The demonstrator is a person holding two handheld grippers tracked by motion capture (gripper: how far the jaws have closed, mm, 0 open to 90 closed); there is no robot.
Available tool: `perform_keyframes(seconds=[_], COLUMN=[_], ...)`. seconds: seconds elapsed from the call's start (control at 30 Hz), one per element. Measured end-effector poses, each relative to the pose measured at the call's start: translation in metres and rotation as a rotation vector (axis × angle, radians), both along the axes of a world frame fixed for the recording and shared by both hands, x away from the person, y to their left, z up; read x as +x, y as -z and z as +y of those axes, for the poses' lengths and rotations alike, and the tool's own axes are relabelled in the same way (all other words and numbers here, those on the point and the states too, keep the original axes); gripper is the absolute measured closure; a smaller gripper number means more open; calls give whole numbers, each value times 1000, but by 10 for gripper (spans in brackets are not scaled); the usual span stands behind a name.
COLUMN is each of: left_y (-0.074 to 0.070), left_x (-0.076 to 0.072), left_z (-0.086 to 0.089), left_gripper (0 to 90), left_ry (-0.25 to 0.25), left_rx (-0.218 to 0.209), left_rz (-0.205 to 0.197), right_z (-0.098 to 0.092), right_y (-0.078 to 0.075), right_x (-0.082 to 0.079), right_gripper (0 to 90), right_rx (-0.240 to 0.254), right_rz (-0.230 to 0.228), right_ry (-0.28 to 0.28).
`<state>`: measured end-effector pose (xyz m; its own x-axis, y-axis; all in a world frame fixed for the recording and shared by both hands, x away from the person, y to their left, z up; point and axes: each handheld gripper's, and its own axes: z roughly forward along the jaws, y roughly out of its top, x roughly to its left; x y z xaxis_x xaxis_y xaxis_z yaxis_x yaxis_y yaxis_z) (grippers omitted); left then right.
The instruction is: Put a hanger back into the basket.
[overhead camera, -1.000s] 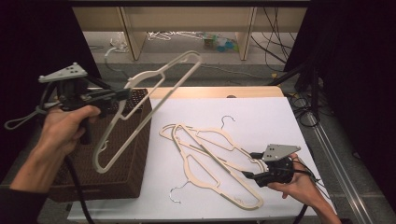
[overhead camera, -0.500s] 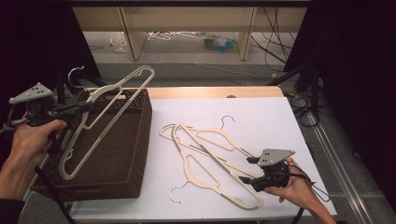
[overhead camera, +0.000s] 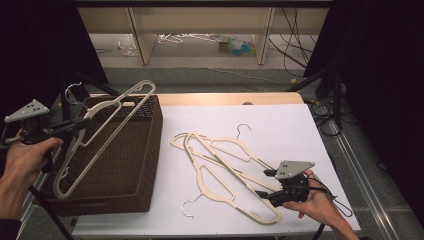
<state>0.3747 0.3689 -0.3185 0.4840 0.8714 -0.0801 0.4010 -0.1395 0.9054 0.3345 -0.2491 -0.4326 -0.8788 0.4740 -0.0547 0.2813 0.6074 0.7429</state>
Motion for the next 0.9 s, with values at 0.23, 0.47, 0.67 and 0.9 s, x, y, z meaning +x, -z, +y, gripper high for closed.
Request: perform_keyframes(seconds=[0.23, 0.47, 0.67, 0.9], left_y=[13, 22, 31, 47], left_x=[3, 8, 13, 22], left_z=[4, 5, 0, -6], left_gripper=[857, 856, 856, 855], left_ry=[-5, -11, -1, -3], left_rx=[30, 52, 62, 64], left_rz=[46, 75, 111, 169], right_z=[0, 1, 1, 2], right_y=[2, 2, 3, 4], right_x=[0, -1, -1, -2], right_gripper=[266, 223, 217, 217], right_rx=[0, 3, 11, 2], right_rz=[7, 11, 6, 13], right_ry=[8, 9, 7, 7])
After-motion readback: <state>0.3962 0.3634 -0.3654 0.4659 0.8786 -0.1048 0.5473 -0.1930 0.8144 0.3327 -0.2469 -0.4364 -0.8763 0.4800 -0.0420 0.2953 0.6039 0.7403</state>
